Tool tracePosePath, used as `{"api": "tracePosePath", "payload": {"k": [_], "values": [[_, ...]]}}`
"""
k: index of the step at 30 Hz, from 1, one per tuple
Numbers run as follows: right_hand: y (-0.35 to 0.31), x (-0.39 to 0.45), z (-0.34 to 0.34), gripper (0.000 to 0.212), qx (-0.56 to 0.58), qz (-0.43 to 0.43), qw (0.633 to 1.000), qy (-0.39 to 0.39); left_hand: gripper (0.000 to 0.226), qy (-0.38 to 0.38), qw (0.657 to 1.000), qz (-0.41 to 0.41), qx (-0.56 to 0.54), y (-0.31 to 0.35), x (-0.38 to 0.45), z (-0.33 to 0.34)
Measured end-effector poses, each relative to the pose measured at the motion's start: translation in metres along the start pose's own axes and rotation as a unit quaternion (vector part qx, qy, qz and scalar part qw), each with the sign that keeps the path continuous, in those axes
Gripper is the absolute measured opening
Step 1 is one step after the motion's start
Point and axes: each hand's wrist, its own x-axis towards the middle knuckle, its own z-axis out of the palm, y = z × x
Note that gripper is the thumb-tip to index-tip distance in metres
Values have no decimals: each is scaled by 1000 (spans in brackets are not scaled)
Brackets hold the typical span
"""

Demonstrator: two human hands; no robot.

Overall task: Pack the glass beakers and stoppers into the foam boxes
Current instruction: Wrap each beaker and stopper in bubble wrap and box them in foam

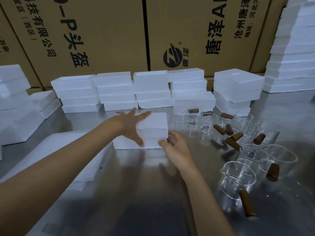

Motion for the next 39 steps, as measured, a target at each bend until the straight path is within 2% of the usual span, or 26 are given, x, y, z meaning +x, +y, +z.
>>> {"api": "tracePosePath", "payload": {"k": [3, 8, 12, 15, 17, 19, 22, 24, 31, 39], "values": [[-3, -2, -1, 38, -23, 2, 1000, 17, 128, 24, 1000, 14, -9, 2, -6, 5], [-8, -7, -3, 19, -44, 11, 995, 84, 125, 37, 998, 44, -31, -1, -11, 9], [-10, -9, -1, 16, -25, 22, 996, 88, 125, 31, 999, 30, 4, 4, -14, 4], [-12, -9, -2, 19, -27, 24, 997, 73, 125, 104, 985, 72, 117, 27, -19, 6], [-14, -7, -5, 23, -17, 28, 997, 66, 119, 157, 971, 133, 123, 50, -22, 15], [-17, -6, -9, 27, 29, 48, 996, 72, 103, 188, 960, 155, 136, 66, -20, 23], [-22, -6, -14, 28, 95, 71, 987, 105, 78, 199, 960, 132, 148, 67, -10, 21], [-22, -6, -14, 28, 105, 80, 985, 116, 72, 193, 962, 114, 157, 59, 0, 18], [-23, -6, -15, 31, 110, 84, 983, 116, 77, 178, 949, 2, 261, 0, 46, 14], [-20, -2, -15, 30, 109, 87, 983, 116, 82, 142, 953, -147, 222, -107, 54, 31]]}}
